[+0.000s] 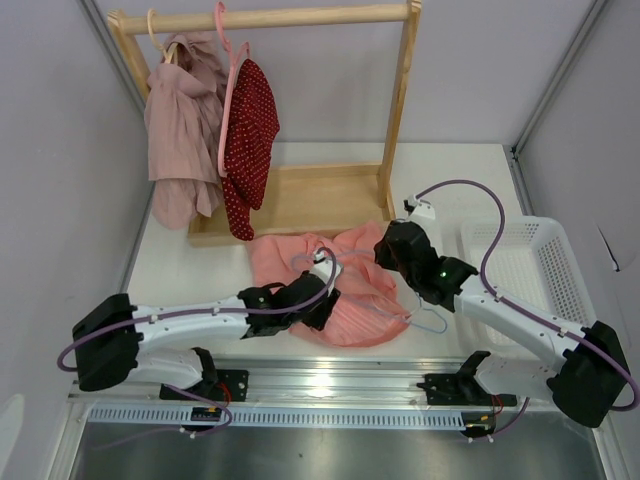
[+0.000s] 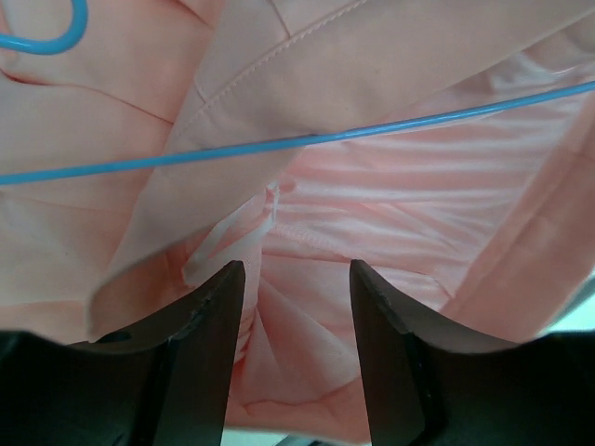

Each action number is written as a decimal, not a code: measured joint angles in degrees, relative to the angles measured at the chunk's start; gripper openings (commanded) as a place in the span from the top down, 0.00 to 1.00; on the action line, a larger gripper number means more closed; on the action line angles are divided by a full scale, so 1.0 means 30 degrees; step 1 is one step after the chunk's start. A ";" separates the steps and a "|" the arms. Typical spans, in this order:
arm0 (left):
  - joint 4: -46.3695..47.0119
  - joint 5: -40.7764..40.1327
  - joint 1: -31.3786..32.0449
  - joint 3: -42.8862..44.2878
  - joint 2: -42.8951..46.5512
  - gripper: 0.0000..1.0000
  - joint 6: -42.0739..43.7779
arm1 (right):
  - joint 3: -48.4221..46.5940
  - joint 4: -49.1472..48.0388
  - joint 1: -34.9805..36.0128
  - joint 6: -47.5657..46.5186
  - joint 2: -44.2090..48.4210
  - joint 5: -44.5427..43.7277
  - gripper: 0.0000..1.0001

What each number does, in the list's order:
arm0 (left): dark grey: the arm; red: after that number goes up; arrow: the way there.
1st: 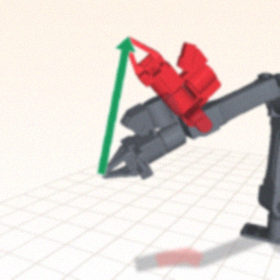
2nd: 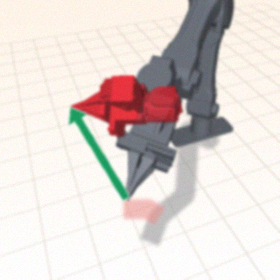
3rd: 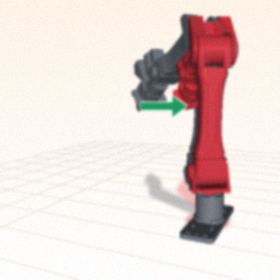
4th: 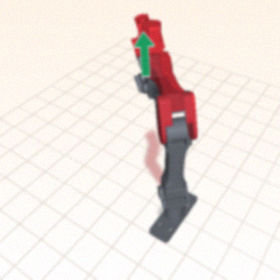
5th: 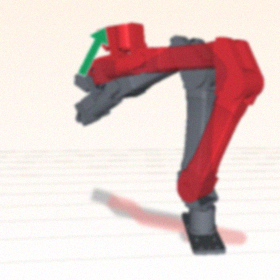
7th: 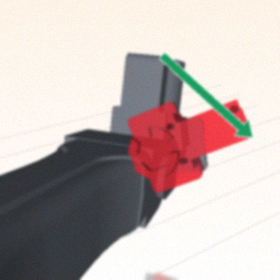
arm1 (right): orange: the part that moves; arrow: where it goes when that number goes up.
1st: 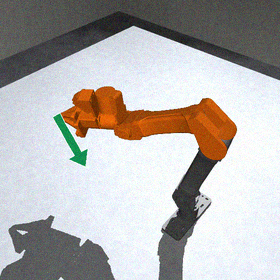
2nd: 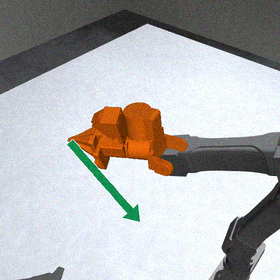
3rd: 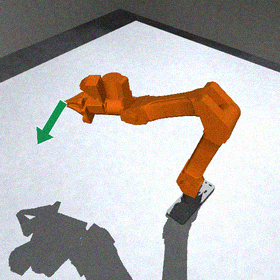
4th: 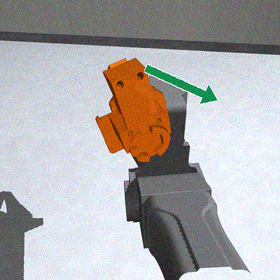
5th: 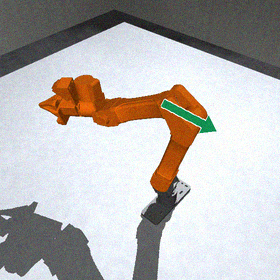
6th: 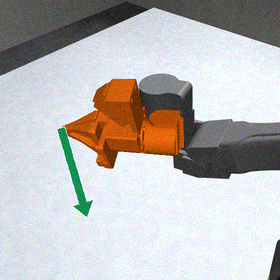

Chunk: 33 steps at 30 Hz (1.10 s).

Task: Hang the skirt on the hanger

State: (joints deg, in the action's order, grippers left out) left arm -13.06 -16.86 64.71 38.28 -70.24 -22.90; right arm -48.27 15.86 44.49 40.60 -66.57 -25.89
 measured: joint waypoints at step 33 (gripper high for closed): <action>0.2331 -0.1282 -0.0568 0.1457 -0.5595 0.59 -0.0095 | 0.0000 0.0044 -0.0903 -0.0007 0.0007 0.0335 1.00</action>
State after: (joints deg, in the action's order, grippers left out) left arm -6.07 -20.71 63.00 42.65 -87.02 -23.18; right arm -48.27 15.99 41.78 40.58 -66.54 -24.88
